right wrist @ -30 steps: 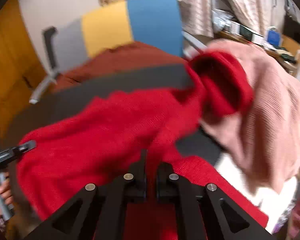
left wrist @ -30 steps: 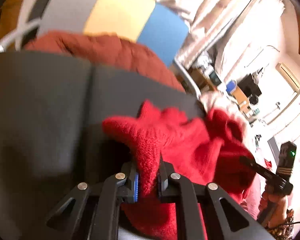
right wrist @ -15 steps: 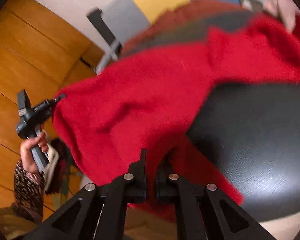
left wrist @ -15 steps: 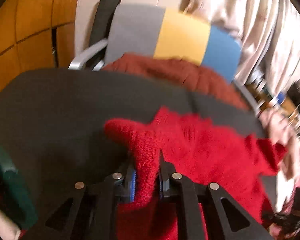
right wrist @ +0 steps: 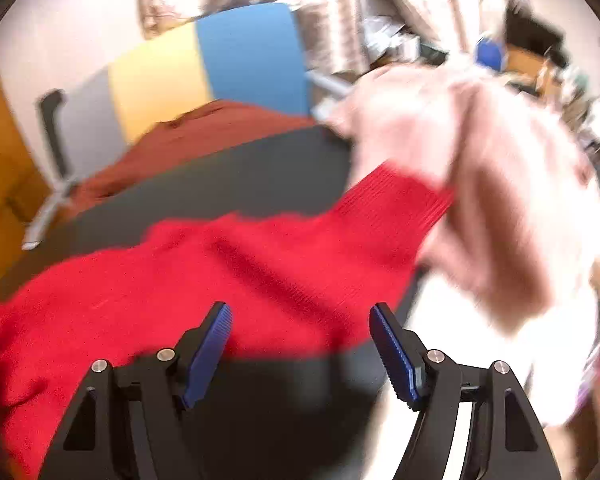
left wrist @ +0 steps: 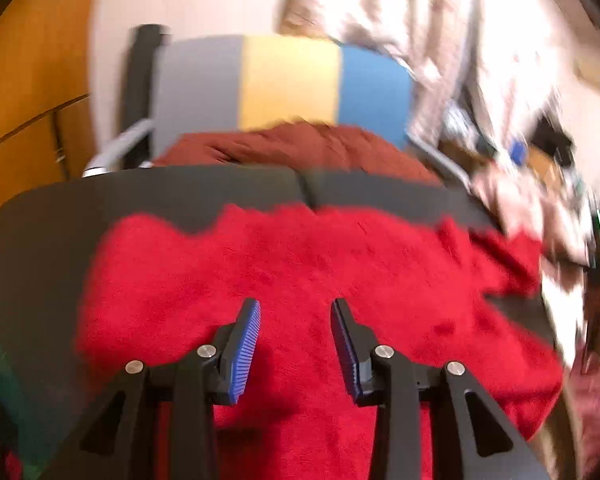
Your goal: Fold clothes
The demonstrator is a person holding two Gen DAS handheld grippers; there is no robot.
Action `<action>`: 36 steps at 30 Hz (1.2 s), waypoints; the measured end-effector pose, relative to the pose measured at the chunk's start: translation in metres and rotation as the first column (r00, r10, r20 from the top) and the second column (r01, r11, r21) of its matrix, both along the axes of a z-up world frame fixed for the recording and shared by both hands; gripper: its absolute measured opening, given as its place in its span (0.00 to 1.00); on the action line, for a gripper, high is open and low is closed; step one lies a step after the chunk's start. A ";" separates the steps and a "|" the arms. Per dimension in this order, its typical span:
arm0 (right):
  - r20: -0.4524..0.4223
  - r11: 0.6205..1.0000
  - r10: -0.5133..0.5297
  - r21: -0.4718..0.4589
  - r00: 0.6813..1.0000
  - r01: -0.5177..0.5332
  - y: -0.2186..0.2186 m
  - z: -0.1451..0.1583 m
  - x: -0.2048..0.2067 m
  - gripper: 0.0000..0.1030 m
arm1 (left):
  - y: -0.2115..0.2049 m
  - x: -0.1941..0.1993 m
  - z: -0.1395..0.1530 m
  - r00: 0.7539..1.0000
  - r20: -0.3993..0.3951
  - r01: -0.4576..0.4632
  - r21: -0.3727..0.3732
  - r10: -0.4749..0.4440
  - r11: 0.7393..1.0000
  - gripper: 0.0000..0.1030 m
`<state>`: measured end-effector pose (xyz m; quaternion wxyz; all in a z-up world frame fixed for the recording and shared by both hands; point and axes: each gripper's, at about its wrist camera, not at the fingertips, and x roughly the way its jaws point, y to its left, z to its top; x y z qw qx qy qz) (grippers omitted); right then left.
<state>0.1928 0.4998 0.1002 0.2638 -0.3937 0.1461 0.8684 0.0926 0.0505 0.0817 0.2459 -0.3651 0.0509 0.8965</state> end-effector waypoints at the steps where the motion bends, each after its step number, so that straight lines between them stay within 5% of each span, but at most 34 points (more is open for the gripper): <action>1: 0.025 1.000 -0.010 0.026 1.000 0.009 0.009 -0.003 -0.008 0.71 | 0.012 0.001 -0.009 0.999 0.005 0.036 -0.036 -0.036 0.999 0.36; 5: 0.136 0.999 0.016 0.048 0.991 -0.023 0.030 -0.020 -0.044 0.72 | 0.037 0.005 -0.044 0.990 0.090 0.114 -0.111 -0.104 0.987 0.36; 11: 0.221 0.994 0.101 -0.061 0.970 -0.089 0.024 -0.051 -0.063 0.72 | 0.026 0.006 -0.055 0.985 0.123 0.129 -0.064 -0.121 0.990 0.39; 12: 0.201 0.993 0.094 -0.091 0.975 -0.077 0.025 -0.052 -0.061 0.66 | 0.027 0.004 -0.057 0.984 0.124 0.132 -0.056 -0.124 0.990 0.42; 15: 0.185 0.988 0.139 -0.092 0.973 -0.124 0.021 -0.045 -0.060 0.07 | 0.040 0.001 -0.061 0.984 0.107 0.150 -0.067 -0.142 0.986 0.50; 18: 0.206 0.984 0.177 -0.014 0.962 -0.178 0.010 -0.025 -0.059 0.07 | 0.056 0.001 -0.063 0.984 0.087 0.162 -0.086 -0.155 0.983 0.51; 22: 0.119 0.979 0.092 0.169 0.989 -0.112 0.014 0.040 -0.040 0.07 | 0.059 0.002 -0.062 0.982 0.099 0.168 -0.041 -0.163 0.985 0.51; 27: 0.023 0.901 -0.047 0.433 0.999 0.033 0.046 0.116 -0.015 0.06 | 0.064 0.008 -0.060 0.961 0.169 0.209 0.086 -0.221 0.974 0.51; 30: 0.135 0.876 -0.120 0.480 0.984 0.041 0.068 0.100 -0.019 0.07 | 0.071 0.020 -0.054 0.951 0.173 0.236 0.131 -0.257 0.963 0.51; 32: 0.260 0.917 -0.163 0.396 0.952 0.049 0.088 0.070 -0.026 0.08 | 0.068 0.031 -0.045 0.949 0.152 0.255 0.149 -0.277 0.955 0.51; 35: 0.289 0.941 -0.208 0.321 0.934 0.110 0.081 0.048 -0.025 0.20 | 0.048 0.039 -0.028 0.960 0.101 0.244 0.142 -0.260 0.959 0.51; 36: 0.259 0.942 -0.199 0.317 0.945 0.112 0.069 0.051 -0.025 0.35 | 0.034 0.039 -0.022 0.971 0.082 0.211 0.144 -0.224 0.967 0.51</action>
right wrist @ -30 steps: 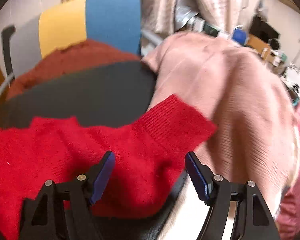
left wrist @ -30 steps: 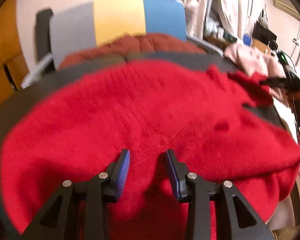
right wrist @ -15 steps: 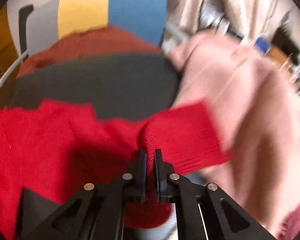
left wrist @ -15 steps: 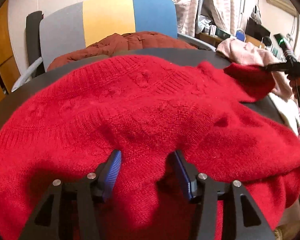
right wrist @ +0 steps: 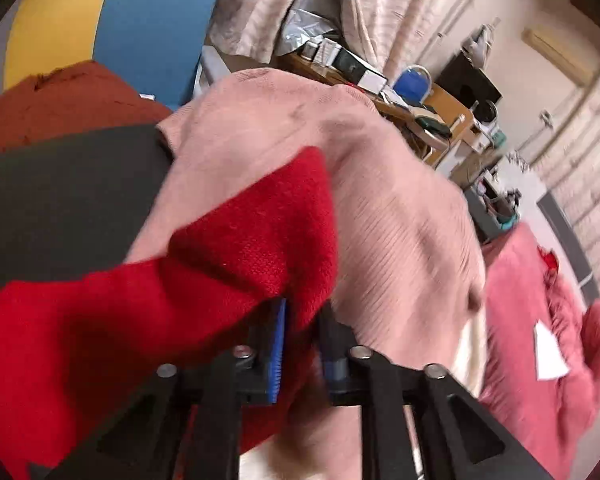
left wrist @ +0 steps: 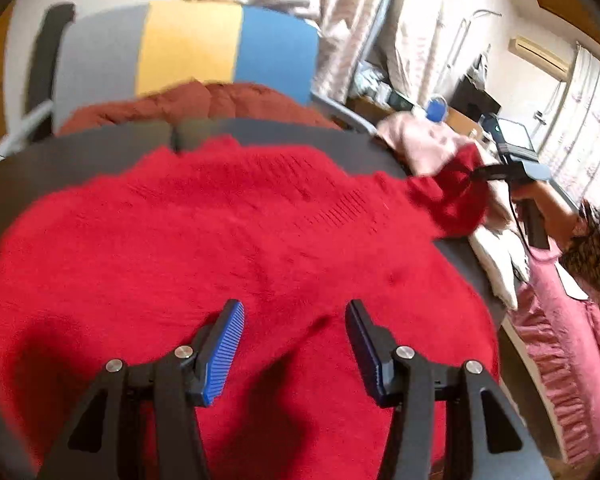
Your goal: Fold clothes
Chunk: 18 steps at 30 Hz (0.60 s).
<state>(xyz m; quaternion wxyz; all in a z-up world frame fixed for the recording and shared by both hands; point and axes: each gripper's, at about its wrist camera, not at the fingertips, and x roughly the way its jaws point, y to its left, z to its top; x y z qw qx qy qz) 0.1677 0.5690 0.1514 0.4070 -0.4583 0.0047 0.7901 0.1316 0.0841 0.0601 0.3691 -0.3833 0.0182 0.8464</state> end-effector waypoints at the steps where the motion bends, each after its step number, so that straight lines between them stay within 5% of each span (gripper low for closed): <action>1: -0.041 1.000 0.021 -0.001 0.999 -0.021 -0.014 0.004 0.001 0.47 | -0.014 -0.001 0.006 0.999 -0.014 -0.038 0.007 0.038 0.999 0.51; 4: -0.235 0.976 0.161 -0.106 0.959 -0.190 -0.090 0.029 0.004 0.64 | -0.065 -0.012 0.012 0.973 -0.017 -0.230 0.029 0.231 0.973 0.51; 8: -0.374 0.812 0.417 -0.256 0.828 -0.524 -0.229 0.029 -0.028 0.74 | -0.129 -0.028 0.005 0.861 0.012 -0.507 -0.029 0.508 0.861 0.51; 11: -0.383 0.618 0.591 -0.352 0.711 -0.703 -0.355 0.006 -0.061 0.74 | -0.161 -0.033 -0.009 0.804 0.066 -0.588 -0.058 0.591 0.807 0.51; 13: -0.363 0.521 0.662 -0.405 0.655 -0.751 -0.416 -0.013 -0.075 0.74 | -0.172 -0.032 -0.017 0.777 0.082 -0.618 -0.092 0.624 0.781 0.51; 16: -0.305 0.419 0.738 -0.493 0.602 -0.763 -0.496 -0.048 -0.084 0.74 | -0.194 -0.026 -0.026 0.724 0.110 -0.675 -0.092 0.681 0.732 0.51; 18: -0.249 0.420 0.772 -0.491 0.585 -0.763 -0.541 -0.066 -0.078 0.74 | -0.205 -0.024 -0.028 0.702 0.131 -0.697 -0.074 0.700 0.713 0.51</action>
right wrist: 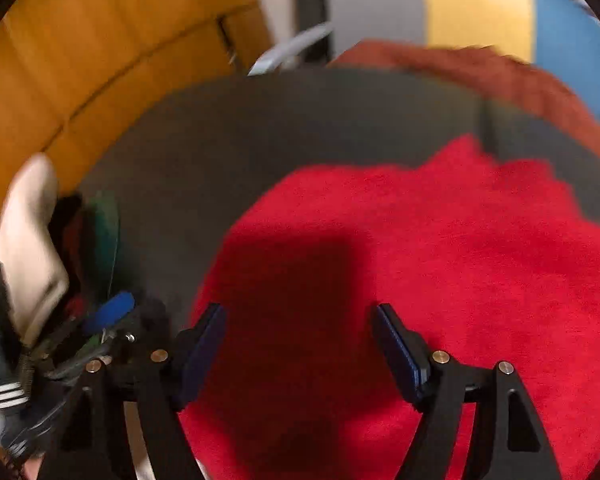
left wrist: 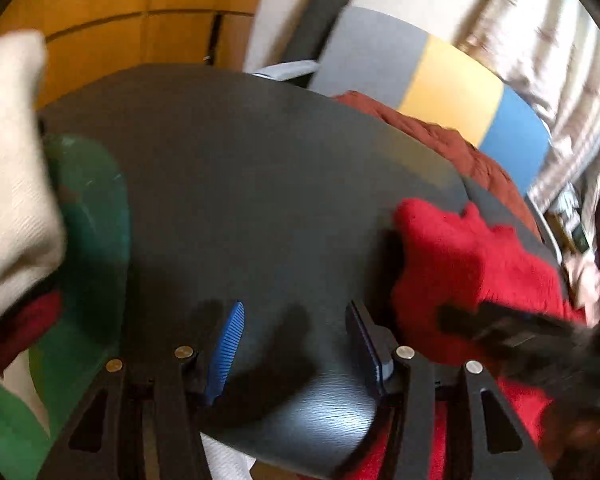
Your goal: Fold clothes
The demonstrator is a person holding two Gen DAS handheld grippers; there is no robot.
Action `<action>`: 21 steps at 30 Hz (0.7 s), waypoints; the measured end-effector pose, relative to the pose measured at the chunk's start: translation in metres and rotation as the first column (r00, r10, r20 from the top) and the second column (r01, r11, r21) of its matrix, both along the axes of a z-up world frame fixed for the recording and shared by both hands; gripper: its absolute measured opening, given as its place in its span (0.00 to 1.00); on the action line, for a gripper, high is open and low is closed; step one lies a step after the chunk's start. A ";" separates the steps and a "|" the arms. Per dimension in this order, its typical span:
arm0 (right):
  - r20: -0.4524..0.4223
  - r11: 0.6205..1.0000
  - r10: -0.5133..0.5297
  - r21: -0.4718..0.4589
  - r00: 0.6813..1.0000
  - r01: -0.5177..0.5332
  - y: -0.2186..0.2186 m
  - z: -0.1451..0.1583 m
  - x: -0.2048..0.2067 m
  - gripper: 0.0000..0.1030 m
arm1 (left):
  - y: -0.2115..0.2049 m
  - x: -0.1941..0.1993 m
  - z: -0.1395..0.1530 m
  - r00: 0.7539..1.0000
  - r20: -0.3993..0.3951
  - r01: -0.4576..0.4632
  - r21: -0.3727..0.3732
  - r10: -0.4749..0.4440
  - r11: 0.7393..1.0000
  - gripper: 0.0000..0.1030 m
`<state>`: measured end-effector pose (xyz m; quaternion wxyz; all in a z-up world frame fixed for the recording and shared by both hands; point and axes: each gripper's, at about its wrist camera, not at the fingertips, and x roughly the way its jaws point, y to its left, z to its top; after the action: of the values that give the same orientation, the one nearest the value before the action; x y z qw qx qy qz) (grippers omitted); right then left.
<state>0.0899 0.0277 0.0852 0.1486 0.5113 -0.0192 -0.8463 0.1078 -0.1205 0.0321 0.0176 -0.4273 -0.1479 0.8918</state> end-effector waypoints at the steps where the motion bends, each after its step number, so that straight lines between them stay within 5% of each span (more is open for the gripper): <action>1: -0.010 0.999 0.009 0.048 1.000 -0.008 -0.011 -0.006 0.001 0.72 | -0.004 0.000 -0.001 1.000 0.000 -0.005 0.007 0.005 1.000 0.51; 2: -0.033 0.995 0.028 0.101 0.999 -0.024 -0.018 -0.009 0.003 0.65 | -0.007 0.001 -0.001 1.000 -0.002 -0.004 0.005 0.004 1.000 0.51; 4: -0.090 0.986 0.070 0.159 0.994 -0.055 -0.016 -0.004 0.007 0.09 | -0.005 -0.001 0.001 1.000 -0.010 0.004 -0.003 -0.004 1.000 0.51; 7: -0.086 1.000 -0.016 -0.008 0.996 0.015 0.021 0.013 0.014 0.06 | 0.003 -0.006 0.004 0.998 -0.028 0.048 0.024 -0.048 0.999 0.51; 11: -0.145 0.968 -0.197 -0.185 0.970 0.169 0.109 0.047 0.047 0.04 | 0.027 -0.009 0.013 0.987 -0.056 0.152 0.044 -0.149 0.987 0.51; 16: -0.135 0.898 -0.405 -0.243 0.904 0.366 0.195 0.048 0.092 0.04 | 0.075 -0.024 0.013 0.958 -0.043 0.286 0.088 -0.283 0.954 0.51; 21: -0.033 0.781 -0.604 -0.222 0.796 0.584 0.295 -0.001 0.128 0.00 | 0.126 -0.041 0.007 0.912 -0.022 0.408 0.167 -0.410 0.898 0.51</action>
<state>0.2183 0.3229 0.0843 -0.0743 0.4176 -0.2567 -0.8685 0.0667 0.0053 0.0390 0.2392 -0.4519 -0.1297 0.8495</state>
